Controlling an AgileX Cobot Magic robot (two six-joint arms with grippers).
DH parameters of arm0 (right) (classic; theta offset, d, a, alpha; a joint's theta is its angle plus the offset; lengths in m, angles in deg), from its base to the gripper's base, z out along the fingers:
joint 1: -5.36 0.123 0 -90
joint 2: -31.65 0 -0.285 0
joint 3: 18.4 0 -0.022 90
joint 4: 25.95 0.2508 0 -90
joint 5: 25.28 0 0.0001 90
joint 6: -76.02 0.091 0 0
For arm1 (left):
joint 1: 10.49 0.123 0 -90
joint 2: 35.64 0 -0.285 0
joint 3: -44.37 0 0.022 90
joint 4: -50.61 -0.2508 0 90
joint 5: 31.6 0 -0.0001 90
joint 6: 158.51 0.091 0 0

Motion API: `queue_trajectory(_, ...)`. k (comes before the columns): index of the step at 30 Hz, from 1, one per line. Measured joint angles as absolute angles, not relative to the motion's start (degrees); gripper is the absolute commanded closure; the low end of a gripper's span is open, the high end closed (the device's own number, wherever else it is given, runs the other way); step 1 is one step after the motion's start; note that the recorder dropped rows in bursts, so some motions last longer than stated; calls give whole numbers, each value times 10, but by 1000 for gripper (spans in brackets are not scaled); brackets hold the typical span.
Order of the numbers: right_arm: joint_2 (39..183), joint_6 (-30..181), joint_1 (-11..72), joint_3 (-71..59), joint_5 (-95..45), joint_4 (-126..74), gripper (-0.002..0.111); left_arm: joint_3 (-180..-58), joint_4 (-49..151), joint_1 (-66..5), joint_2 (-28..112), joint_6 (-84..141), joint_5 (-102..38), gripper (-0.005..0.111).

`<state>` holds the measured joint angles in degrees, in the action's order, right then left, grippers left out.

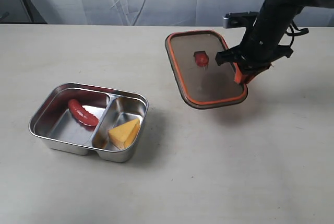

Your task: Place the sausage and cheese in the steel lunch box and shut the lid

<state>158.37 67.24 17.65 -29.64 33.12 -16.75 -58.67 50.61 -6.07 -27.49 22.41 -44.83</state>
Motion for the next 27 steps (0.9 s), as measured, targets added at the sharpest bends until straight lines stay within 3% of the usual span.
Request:
queue_trajectory(12, 1481, 669, 177, -266, 312, -166, 109, -587, 335, -61, -275, 229, -416, 107)
queue_trajectory(20, 1422, 651, 177, -164, 238, -140, 109, -586, 671, -61, -275, 143, -245, 107)
queue_trajectory(27, 1392, 604, 177, -105, 219, -85, 109, -586, 900, -61, -275, 43, -256, 107)
